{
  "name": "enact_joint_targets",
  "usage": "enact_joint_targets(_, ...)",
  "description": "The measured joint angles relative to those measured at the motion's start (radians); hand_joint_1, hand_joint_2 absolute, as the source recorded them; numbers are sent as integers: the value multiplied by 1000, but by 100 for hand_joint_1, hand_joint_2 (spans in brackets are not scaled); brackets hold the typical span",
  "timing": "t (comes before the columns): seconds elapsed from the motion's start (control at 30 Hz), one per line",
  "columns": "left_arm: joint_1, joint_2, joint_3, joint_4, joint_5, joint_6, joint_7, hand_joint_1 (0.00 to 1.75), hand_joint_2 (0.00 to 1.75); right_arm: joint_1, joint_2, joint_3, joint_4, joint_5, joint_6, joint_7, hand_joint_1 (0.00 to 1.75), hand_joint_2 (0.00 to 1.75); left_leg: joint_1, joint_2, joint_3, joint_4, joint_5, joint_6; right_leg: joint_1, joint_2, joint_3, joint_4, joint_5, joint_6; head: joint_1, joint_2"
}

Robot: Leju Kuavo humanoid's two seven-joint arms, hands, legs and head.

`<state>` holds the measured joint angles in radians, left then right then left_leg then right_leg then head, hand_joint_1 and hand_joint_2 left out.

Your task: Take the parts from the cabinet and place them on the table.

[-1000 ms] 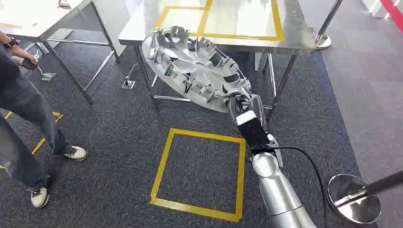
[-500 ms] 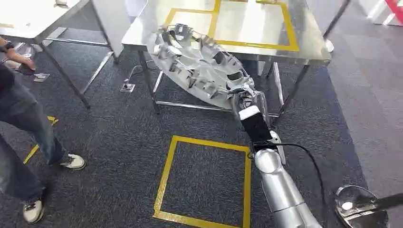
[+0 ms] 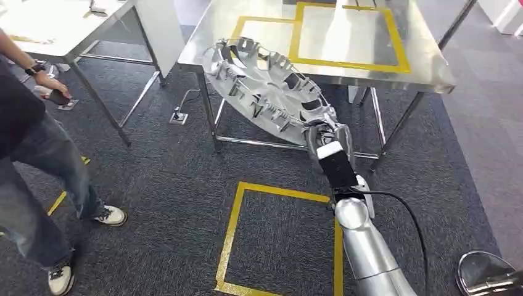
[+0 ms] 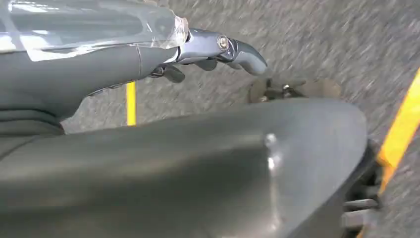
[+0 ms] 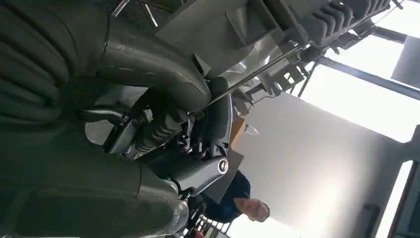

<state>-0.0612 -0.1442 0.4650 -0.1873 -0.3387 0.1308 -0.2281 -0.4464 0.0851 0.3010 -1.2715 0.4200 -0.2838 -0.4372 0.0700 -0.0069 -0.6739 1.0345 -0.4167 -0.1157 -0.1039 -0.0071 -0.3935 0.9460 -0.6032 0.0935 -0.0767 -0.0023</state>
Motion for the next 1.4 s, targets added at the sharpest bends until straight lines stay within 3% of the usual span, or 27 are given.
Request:
enact_joint_targets(0.03,0,-1,0,0,3,-1,4,0,0,-2,1,0,0,2,0,-3,175,175,0,1,-4,9,-10,35,3,2,9,-14,3,4,16,0)
enact_joint_targets(0.1,0,2,1,0,4,-1,4,0,0,-1,1,0,4,5,1,-4,175,175,-3,-1,1,13,-28,66,1,7,24,-15,35,18,31,0)
enact_joint_targets(0.13,0,5,1,-3,4,0,4,0,0,-1,0,0,4,6,1,-4,175,175,-8,-8,15,6,-35,82,-6,9,-20,51,75,27,39,0)
enact_joint_targets(0.17,4,4,2,-2,4,0,4,0,0,0,0,0,5,8,1,-6,175,175,-11,-5,30,2,-42,91,-4,7,-81,155,105,15,52,0)
enact_joint_targets(0.2,5,4,2,-2,4,1,4,0,0,3,0,0,8,8,1,-6,175,175,-15,-6,43,-5,-50,102,6,7,-144,242,107,4,55,0)
enact_joint_targets(0.23,5,4,3,-2,5,1,5,0,0,6,0,-1,11,8,1,-6,175,175,-22,-8,61,-14,-60,111,22,7,-214,323,78,-11,58,0)
enact_joint_targets(0.27,6,4,3,-2,5,2,7,0,0,8,-1,-1,14,8,1,-8,175,175,-30,-12,82,-20,-71,119,36,7,-270,373,20,-23,63,0)
enact_joint_targets(0.33,8,4,4,-2,5,2,12,0,0,14,-5,-2,19,8,0,-8,175,175,-45,-22,125,-26,-96,129,60,7,-336,386,-76,-48,64,0)
enact_joint_targets(0.37,8,4,4,-2,5,2,13,0,0,18,-7,-2,20,10,0,-8,175,175,-53,-26,149,-27,-111,132,72,7,-351,354,-90,-64,65,0)
enact_joint_targets(0.4,8,4,4,-2,5,2,13,0,0,22,-8,-3,21,12,-2,-8,175,175,-61,-30,172,-27,-125,134,83,8,-357,301,-73,-82,67,0)
enact_joint_targets(0.43,7,3,4,-2,5,2,12,0,0,25,-10,-5,21,13,-4,-8,175,175,-68,-33,194,-27,-141,134,95,10,-357,232,-4,-103,68,0)
enact_joint_targets(0.47,9,1,4,-1,5,2,12,0,0,29,-12,-7,21,14,-6,-8,175,175,-70,-34,205,-28,-158,136,107,12,-357,159,128,-127,69,0)
enact_joint_targets(0.5,7,-1,5,2,5,3,12,0,0,35,-15,-10,23,16,-9,-8,175,175,-78,-38,218,-21,-171,132,123,17,-365,90,260,-139,67,0)
enact_joint_targets(0.57,5,-1,5,1,5,6,14,0,0,40,-15,-18,21,21,-13,-4,175,175,-80,-45,226,-36,-199,126,123,30,-344,87,270,-117,65,0)
enact_joint_targets(0.6,5,-1,5,0,5,7,14,0,0,37,-13,-18,20,25,-13,-2,175,175,-80,-42,234,-20,-187,124,121,29,-341,84,265,-115,66,0)
enact_joint_targets(0.63,3,-1,5,0,5,7,15,0,0,35,-11,-18,20,28,-13,0,175,175,-80,-41,218,8,-174,122,118,30,-331,83,260,-118,64,0)
enact_joint_targets(0.7,-1,-1,5,0,3,9,15,0,0,38,-8,-21,19,28,-14,5,175,175,-80,-15,141,132,-149,109,113,26,-312,77,243,-128,59,0)
enact_joint_targets(0.73,-2,-1,5,0,3,10,15,0,0,38,-8,-21,19,28,-14,5,175,175,-76,-5,100,189,-177,102,113,26,-305,77,234,-131,60,0)
enact_joint_targets(0.8,-2,-1,6,0,2,15,14,0,0,39,-8,-22,19,27,-13,4,175,175,-73,1,30,269,-276,94,113,26,-290,77,218,-132,59,0)
enact_joint_targets(0.83,-2,-1,8,0,4,19,15,0,0,42,-8,-22,19,27,-11,5,175,175,-73,1,8,275,-296,94,113,26,-284,77,212,-132,58,0)
enact_joint_targets(0.87,-2,-1,10,0,6,22,15,0,0,45,-8,-22,19,27,-11,5,175,175,-73,1,3,253,-276,96,115,27,-276,77,206,-131,58,0)
enact_joint_targets(0.97,-2,-1,18,0,14,26,15,0,0,48,-7,-22,19,15,3,5,175,175,-83,1,77,17,-95,122,123,27,-254,76,193,-131,58,0)
enact_joint_targets(1.0,-2,1,19,0,14,26,15,0,0,48,-6,-22,19,13,7,5,175,175,-90,0,89,-20,-80,138,122,27,-250,76,190,-130,60,0)
enact_joint_targets(1.03,-4,1,21,0,14,26,15,0,0,48,-7,-23,19,10,14,5,175,175,-94,1,88,-26,-104,139,123,27,-251,75,189,-126,63,0)
enact_joint_targets(1.07,-5,-1,23,0,14,26,15,0,0,48,-6,-22,18,7,19,5,175,175,-96,-1,91,-30,-90,148,121,28,-252,74,187,-118,62,0)
enact_joint_targets(1.13,-2,-1,24,0,14,25,16,0,0,51,-6,-22,18,-11,40,5,175,175,-95,-1,96,-34,-77,135,122,26,-249,78,180,-121,63,0)
enact_joint_targets(1.4,-3,-2,27,0,10,24,15,0,0,54,-6,-24,19,-51,72,1,175,175,-97,-3,97,-31,-84,148,119,24,-242,71,177,-110,62,0)
